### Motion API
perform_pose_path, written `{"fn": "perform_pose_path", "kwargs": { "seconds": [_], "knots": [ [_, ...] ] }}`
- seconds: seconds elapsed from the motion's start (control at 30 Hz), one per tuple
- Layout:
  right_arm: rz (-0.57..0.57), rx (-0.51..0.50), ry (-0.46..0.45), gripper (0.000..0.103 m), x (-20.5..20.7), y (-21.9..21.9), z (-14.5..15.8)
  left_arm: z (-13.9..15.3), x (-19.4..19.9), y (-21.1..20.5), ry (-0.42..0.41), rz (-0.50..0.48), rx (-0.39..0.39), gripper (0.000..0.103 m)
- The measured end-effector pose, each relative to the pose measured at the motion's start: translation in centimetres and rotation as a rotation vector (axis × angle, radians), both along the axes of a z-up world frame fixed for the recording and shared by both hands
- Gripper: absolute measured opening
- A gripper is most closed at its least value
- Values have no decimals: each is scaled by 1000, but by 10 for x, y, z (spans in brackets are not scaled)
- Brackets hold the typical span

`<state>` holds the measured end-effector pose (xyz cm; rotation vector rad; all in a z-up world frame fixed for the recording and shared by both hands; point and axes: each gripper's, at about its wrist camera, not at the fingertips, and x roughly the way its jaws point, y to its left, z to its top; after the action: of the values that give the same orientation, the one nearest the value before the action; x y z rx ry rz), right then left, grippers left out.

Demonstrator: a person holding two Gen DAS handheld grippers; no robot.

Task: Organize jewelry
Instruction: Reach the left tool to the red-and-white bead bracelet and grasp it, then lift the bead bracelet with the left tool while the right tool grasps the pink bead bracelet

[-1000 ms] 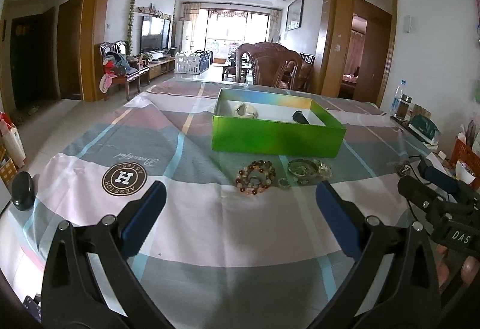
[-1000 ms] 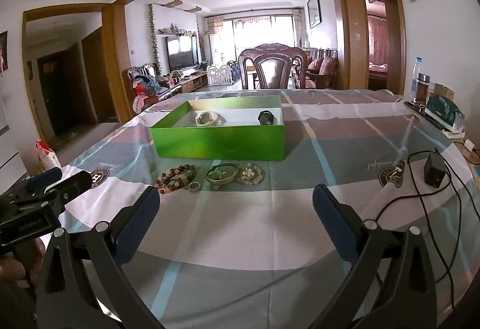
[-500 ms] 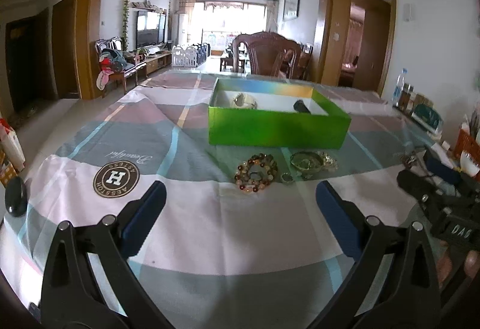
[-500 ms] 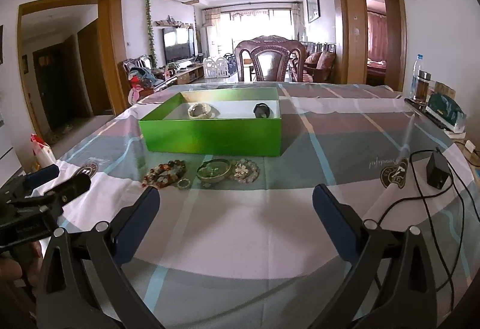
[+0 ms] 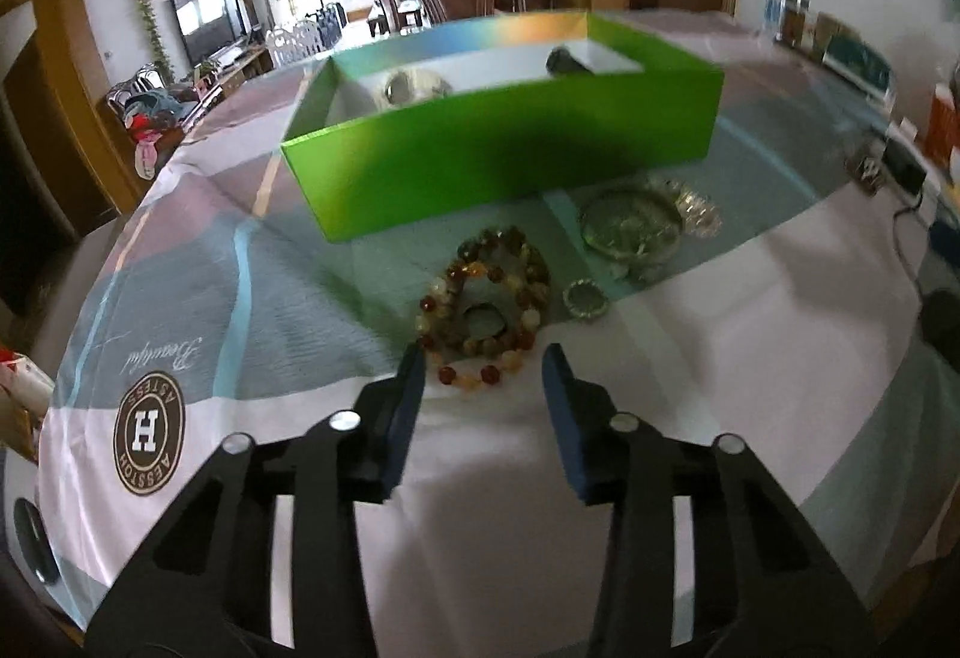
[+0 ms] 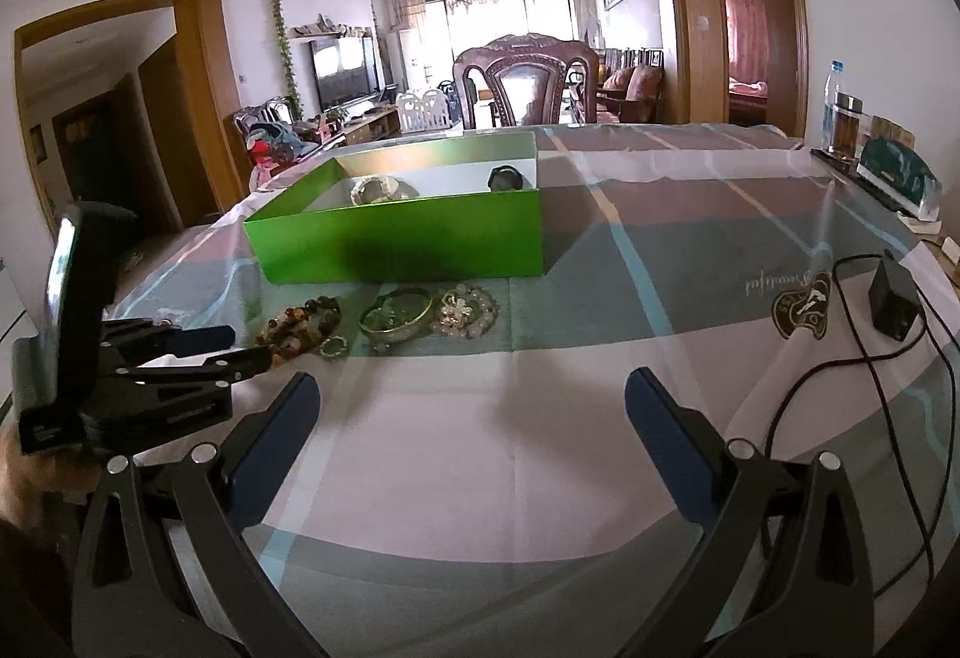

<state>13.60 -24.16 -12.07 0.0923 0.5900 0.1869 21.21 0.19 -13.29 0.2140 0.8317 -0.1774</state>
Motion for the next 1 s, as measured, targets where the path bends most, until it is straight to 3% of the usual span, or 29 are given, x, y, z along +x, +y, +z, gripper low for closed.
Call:
{"fn": "perform_pose_path", "kwargs": {
  "seconds": [0.37,0.47,0.57,0.63,0.73,0.93,1.0],
  "knots": [
    [0,16,27,99,7,-1,-11,-14,17,-1,50,-34,12,40],
    [4,13,29,99,7,1,-11,-13,19,-2,65,-55,-3,30],
    [-3,14,30,99,7,0,-11,-13,18,-6,72,-67,-11,8],
    [-6,14,31,99,7,-1,-11,-14,18,-4,72,-62,-28,8],
    [-7,7,32,99,8,-3,-10,-9,13,5,50,-42,-78,8],
    [-29,-82,69,99,42,-9,-7,36,-22,46,-100,18,-319,8],
    [-20,-112,84,97,62,-10,-8,47,-34,56,-137,32,-364,8]
  ]
}}
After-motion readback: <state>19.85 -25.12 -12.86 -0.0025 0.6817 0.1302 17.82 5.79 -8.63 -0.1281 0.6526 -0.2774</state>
